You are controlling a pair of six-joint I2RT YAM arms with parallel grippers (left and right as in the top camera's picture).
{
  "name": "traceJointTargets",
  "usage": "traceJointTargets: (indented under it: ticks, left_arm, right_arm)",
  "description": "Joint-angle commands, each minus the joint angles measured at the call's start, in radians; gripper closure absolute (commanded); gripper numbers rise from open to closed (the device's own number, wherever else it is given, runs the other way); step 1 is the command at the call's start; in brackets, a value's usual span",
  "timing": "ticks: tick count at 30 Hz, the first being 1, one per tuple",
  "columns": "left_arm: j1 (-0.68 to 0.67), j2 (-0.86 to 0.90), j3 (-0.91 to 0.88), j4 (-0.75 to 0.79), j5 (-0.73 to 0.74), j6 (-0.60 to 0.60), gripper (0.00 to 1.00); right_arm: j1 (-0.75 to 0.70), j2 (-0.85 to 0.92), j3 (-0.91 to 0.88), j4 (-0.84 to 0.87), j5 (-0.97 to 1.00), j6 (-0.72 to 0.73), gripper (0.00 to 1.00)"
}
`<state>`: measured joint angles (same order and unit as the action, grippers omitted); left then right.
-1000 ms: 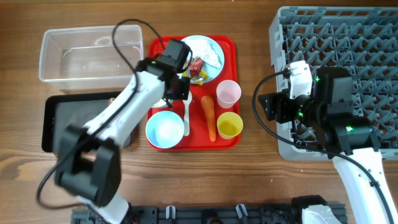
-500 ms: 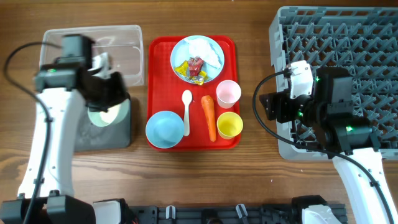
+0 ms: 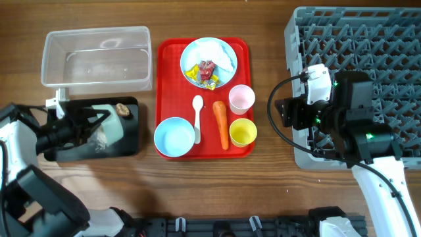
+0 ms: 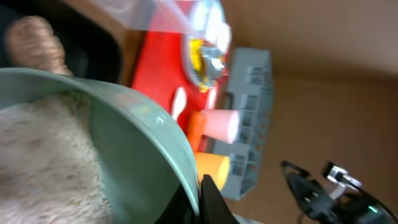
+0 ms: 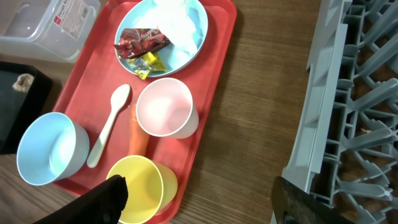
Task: Sort waste into correct bins and load items into the dishwasher rack
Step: 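Tip the rice bowl over the black tray to pour out rice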
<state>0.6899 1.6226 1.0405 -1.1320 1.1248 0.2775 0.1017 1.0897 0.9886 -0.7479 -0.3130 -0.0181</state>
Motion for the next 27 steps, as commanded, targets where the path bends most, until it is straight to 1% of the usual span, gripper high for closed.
traceJointTargets:
  ticks: [1, 8, 12, 17, 20, 27]
  left_arm:
    - [0.009, 0.045, -0.010, 0.008, 0.196, 0.155, 0.96]
    - [0.009, 0.104, -0.010, 0.113, 0.297, 0.164, 0.96]
    - [0.014, 0.128, -0.010, 0.116, 0.312, 0.164, 0.96]
    - [0.064, 0.128, -0.010, 0.119, 0.424, 0.164, 0.96]
    - [0.092, 0.128, -0.010, 0.118, 0.428, 0.160, 0.96]
    - [0.100, 0.128, -0.010, 0.115, 0.452, 0.156, 0.96]
  right_arm:
    - [0.004, 0.006, 0.024, -0.002, 0.008, -0.012, 0.23]
    - [0.004, 0.006, 0.024, -0.016, 0.008, -0.008, 0.23]
    - [0.004, 0.006, 0.024, -0.017, 0.007, -0.008, 0.23]
    - [0.004, 0.006, 0.024, -0.017, 0.007, -0.008, 0.23]
    - [0.004, 0.006, 0.024, -0.017, 0.007, -0.007, 0.23]
    - [0.004, 0.006, 0.024, -0.017, 0.007, -0.006, 0.23]
